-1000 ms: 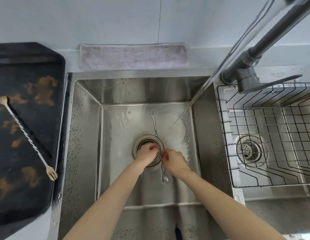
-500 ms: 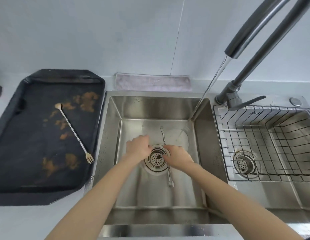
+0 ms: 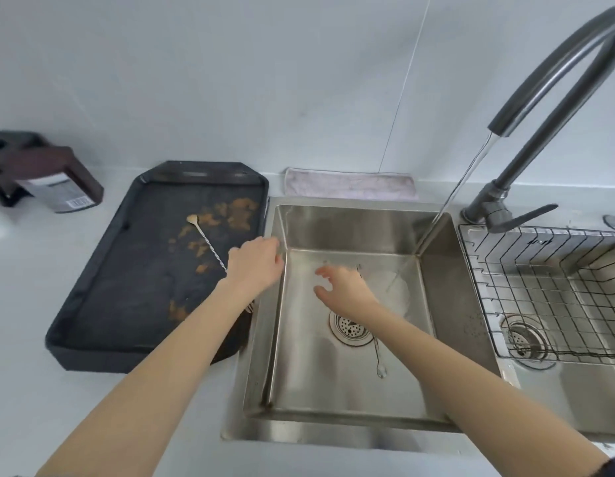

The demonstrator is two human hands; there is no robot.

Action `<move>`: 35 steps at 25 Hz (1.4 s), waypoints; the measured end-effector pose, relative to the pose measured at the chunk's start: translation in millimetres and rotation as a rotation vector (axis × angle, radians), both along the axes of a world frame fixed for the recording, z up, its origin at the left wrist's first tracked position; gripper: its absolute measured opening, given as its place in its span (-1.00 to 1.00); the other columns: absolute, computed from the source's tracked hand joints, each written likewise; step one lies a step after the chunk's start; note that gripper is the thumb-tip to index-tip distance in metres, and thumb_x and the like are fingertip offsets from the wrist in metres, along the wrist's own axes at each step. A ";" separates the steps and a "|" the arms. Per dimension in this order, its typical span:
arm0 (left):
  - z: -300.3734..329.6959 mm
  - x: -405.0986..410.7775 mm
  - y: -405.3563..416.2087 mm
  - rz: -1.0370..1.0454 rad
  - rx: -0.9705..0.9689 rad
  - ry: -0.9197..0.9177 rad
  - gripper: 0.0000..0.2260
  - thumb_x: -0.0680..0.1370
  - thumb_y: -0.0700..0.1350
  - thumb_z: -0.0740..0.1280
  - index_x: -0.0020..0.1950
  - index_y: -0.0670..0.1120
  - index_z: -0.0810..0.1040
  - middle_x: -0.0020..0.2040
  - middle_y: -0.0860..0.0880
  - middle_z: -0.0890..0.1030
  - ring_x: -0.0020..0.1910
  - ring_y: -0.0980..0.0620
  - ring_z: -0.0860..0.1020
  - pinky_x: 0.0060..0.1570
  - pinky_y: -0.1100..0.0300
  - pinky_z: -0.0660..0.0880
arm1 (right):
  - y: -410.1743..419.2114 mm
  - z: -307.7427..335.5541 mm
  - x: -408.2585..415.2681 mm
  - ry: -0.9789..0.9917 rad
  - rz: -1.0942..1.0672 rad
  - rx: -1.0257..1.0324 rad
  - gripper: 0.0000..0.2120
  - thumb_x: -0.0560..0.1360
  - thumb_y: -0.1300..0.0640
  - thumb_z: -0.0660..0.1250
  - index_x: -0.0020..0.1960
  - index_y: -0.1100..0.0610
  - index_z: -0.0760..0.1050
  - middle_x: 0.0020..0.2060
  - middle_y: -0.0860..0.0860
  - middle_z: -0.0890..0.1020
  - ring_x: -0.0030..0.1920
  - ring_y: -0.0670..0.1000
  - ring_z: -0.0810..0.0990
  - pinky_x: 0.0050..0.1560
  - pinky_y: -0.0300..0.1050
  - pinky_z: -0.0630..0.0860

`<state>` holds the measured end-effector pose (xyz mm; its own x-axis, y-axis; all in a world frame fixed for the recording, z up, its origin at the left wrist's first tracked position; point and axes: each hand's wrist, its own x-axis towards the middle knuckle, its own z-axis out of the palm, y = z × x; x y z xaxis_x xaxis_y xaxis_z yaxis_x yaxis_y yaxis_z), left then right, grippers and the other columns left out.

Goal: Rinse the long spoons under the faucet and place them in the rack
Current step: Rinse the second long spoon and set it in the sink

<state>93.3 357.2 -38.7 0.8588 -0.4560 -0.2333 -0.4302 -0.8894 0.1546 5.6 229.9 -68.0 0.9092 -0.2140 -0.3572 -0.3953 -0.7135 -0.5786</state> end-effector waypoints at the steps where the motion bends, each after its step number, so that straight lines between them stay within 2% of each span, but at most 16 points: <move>1: 1.4 3.2 11.1 0.017 -0.021 -0.007 -0.70 0.59 -0.13 0.10 0.29 -0.14 0.41 0.23 -0.14 0.52 0.17 -0.18 0.51 0.14 -0.03 0.41 | 9.9 1.8 4.0 -0.022 0.000 0.012 -0.65 0.51 0.14 0.21 0.28 0.15 0.41 0.19 0.15 0.55 0.19 0.15 0.51 0.21 0.04 0.47; 4: 2.4 16.5 40.4 0.105 -0.084 -0.029 -0.71 0.60 -0.14 0.09 0.27 -0.15 0.44 0.19 -0.15 0.54 0.11 -0.18 0.55 0.09 -0.03 0.47 | 37.5 6.1 17.7 -0.059 0.010 0.039 -0.70 0.50 0.17 0.19 0.21 0.17 0.47 0.12 0.15 0.59 0.13 0.15 0.55 0.18 0.03 0.50; 8: -2.8 36.1 66.7 0.183 -0.036 0.010 -0.73 0.60 -0.12 0.10 0.22 -0.13 0.48 0.16 -0.14 0.58 0.10 -0.18 0.56 0.08 0.01 0.49 | 68.7 9.8 39.8 -0.064 0.022 0.042 -0.73 0.49 0.17 0.18 0.13 0.17 0.53 0.08 0.16 0.62 0.08 0.19 0.57 0.13 0.04 0.53; 12: -23.3 47.7 79.6 0.207 0.093 0.071 -0.69 0.59 -0.01 0.12 0.15 -0.12 0.55 0.13 -0.15 0.60 0.10 -0.18 0.57 0.09 0.05 0.48 | 96.2 7.0 57.7 -0.050 0.030 0.024 -0.75 0.50 0.14 0.22 0.10 0.20 0.54 0.06 0.17 0.62 0.06 0.19 0.57 0.10 0.02 0.54; 16: -41.7 55.6 83.6 0.273 0.085 0.152 -0.63 0.56 0.11 0.16 0.06 -0.15 0.57 0.06 -0.14 0.63 0.03 -0.15 0.60 -0.01 0.08 0.52 | 114.7 1.5 74.6 0.014 0.071 -0.078 -0.73 0.53 0.08 0.22 0.10 0.24 0.51 0.08 0.17 0.55 0.06 0.19 0.55 0.03 0.02 0.51; 20: -47.1 61.4 79.5 0.359 0.007 0.165 -0.61 0.54 0.12 0.20 0.06 -0.17 0.60 0.05 -0.16 0.63 0.05 -0.19 0.59 -0.08 0.08 0.48 | 124.0 -3.2 87.7 0.070 0.093 -0.174 -0.78 0.54 0.14 0.22 0.07 0.27 0.49 0.07 0.19 0.55 0.06 0.22 0.55 -0.12 -0.04 0.41; 23: -50.2 63.4 79.4 0.424 -0.063 0.230 -0.65 0.52 0.10 0.24 0.04 -0.15 0.62 0.04 -0.16 0.64 0.03 -0.19 0.59 -0.12 0.09 0.46 | 126.9 -7.0 89.8 0.096 0.090 -0.187 -0.82 0.53 0.22 0.19 0.05 0.29 0.49 0.06 0.21 0.56 0.06 0.24 0.54 -0.14 -0.03 0.41; 26: -48.0 59.7 79.4 0.458 -0.163 0.277 -0.68 0.54 0.07 0.23 -0.01 -0.14 0.64 0.00 -0.14 0.65 -0.07 -0.12 0.57 -0.15 0.12 0.42 | 124.9 -7.8 88.4 0.073 0.074 -0.150 -0.83 0.52 0.22 0.20 0.02 0.28 0.50 0.03 0.21 0.58 0.01 0.23 0.56 -0.13 -0.03 0.44; 28: -45.0 55.9 79.8 0.470 -0.262 0.295 -0.72 0.55 0.03 0.24 0.00 -0.14 0.62 0.00 -0.12 0.65 -0.10 -0.07 0.54 -0.13 0.14 0.40 | 122.1 -8.1 85.7 0.054 0.065 -0.114 -0.83 0.51 0.21 0.20 0.01 0.26 0.51 0.02 0.20 0.58 0.01 0.22 0.56 -0.13 -0.03 0.46; 31: -42.5 50.7 78.9 0.494 -0.439 0.348 -0.76 0.54 0.00 0.27 -0.01 -0.15 0.61 0.01 -0.11 0.67 -0.04 -0.08 0.60 -0.01 0.14 0.44 | 113.5 -6.8 75.3 0.021 -0.010 -0.037 -0.83 0.50 0.18 0.21 0.00 0.21 0.53 0.00 0.17 0.61 0.00 0.21 0.57 -0.12 -0.06 0.47; 35: -29.3 33.3 63.3 0.444 -0.635 0.390 -0.80 0.54 -0.05 0.28 -0.01 -0.16 0.60 -0.08 -0.08 0.64 -0.27 0.06 0.56 -0.01 0.20 0.45 | 93.2 -5.8 52.1 -0.017 -0.112 0.050 -0.86 0.48 0.13 0.25 -0.01 0.14 0.51 -0.03 0.14 0.65 -0.01 0.20 0.59 -0.07 -0.05 0.51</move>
<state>126.6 420.4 -68.0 0.8998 -0.2413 -0.3634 0.1236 -0.6578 0.7430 57.7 323.1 -73.8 0.8864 -0.2971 -0.3550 -0.4610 -0.6356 -0.6193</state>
